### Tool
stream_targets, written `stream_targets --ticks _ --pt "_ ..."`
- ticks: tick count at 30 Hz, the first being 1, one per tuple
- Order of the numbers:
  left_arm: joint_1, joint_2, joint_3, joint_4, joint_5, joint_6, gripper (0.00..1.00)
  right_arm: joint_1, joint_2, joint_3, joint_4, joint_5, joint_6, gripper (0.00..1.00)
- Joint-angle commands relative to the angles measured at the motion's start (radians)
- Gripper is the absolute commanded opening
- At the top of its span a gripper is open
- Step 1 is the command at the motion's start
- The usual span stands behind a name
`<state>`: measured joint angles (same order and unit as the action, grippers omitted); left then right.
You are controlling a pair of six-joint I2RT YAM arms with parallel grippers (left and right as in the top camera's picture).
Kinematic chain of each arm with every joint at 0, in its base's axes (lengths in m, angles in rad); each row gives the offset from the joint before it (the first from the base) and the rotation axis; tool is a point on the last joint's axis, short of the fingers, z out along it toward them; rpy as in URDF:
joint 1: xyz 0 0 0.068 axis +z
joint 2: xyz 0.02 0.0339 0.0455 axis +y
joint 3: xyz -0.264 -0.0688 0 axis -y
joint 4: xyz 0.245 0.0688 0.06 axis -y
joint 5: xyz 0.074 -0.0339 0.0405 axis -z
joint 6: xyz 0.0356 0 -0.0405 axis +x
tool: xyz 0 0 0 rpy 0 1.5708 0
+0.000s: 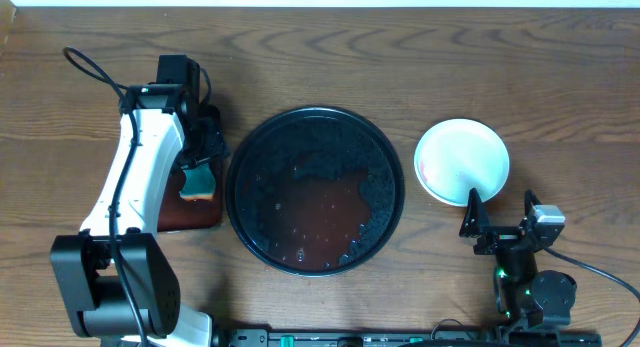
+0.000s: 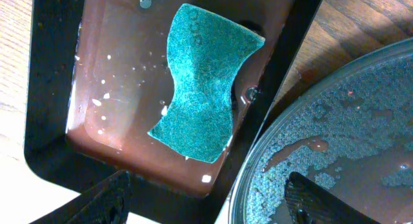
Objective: Clean dirty plates on tray and stack at the side
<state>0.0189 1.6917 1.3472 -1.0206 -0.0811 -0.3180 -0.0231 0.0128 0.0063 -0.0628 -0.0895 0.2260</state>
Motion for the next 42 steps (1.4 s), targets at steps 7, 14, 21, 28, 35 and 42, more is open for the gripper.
stream_targets --ticks 7,14,21,28,35,42 --pt "0.008 -0.062 0.011 -0.003 -0.009 -0.009 0.76 0.014 -0.007 -0.001 -0.005 0.010 0.001 0.99" --pt "0.002 -0.365 -0.027 -0.013 -0.043 -0.006 0.76 0.014 -0.007 -0.001 -0.005 0.010 0.001 0.99" --pt "0.002 -0.818 -0.200 0.214 -0.042 0.003 0.76 0.014 -0.007 -0.001 -0.005 0.010 0.001 0.99" --pt "0.002 -1.190 -0.575 0.557 0.090 0.133 0.76 0.014 -0.007 -0.001 -0.005 0.010 0.001 0.99" --pt "0.002 -1.460 -0.929 0.868 0.186 0.298 0.77 0.014 -0.007 -0.001 -0.005 0.010 0.001 0.99" --pt "0.002 -1.621 -1.196 1.041 0.182 0.369 0.77 0.014 -0.007 -0.001 -0.005 0.010 0.001 0.99"
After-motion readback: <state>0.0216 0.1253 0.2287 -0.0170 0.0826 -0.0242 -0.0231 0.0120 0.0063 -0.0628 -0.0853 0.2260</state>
